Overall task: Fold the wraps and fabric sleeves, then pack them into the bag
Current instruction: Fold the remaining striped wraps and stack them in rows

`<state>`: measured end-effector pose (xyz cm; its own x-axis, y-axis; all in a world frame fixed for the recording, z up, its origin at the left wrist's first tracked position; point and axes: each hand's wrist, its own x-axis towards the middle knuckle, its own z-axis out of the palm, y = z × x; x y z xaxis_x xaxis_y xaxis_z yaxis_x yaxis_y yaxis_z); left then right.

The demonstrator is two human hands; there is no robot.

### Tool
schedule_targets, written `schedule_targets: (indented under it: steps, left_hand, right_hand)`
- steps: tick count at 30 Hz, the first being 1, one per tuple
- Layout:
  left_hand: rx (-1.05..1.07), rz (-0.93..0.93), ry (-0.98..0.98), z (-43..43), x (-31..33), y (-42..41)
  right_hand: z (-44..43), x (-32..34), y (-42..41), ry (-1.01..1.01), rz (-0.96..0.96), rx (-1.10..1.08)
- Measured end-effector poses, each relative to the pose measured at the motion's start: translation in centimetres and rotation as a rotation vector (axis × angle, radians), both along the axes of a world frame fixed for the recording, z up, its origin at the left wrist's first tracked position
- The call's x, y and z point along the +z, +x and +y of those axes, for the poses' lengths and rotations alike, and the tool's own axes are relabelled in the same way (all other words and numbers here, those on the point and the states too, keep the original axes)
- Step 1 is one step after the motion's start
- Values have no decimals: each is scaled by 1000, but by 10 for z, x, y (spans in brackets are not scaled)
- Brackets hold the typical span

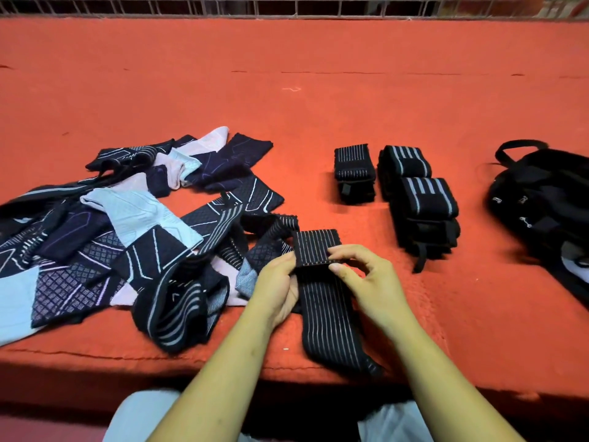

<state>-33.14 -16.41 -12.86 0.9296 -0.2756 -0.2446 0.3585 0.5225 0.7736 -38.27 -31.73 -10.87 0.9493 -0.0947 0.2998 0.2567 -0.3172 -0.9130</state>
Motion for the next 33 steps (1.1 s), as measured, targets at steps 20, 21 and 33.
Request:
schedule_targets:
  steps: [20, 21, 33]
  left_hand:
    - [-23, 8, 37, 0, 4, -4]
    - [-63, -49, 93, 1, 3, -5]
    - [-139, -188, 38, -11, 13, -21]
  right_hand:
    - [-7, -28, -19, -377, -10, 38]
    - [-7, -29, -20, -404, 8, 49]
    - [4, 22, 18, -79, 246, -322]
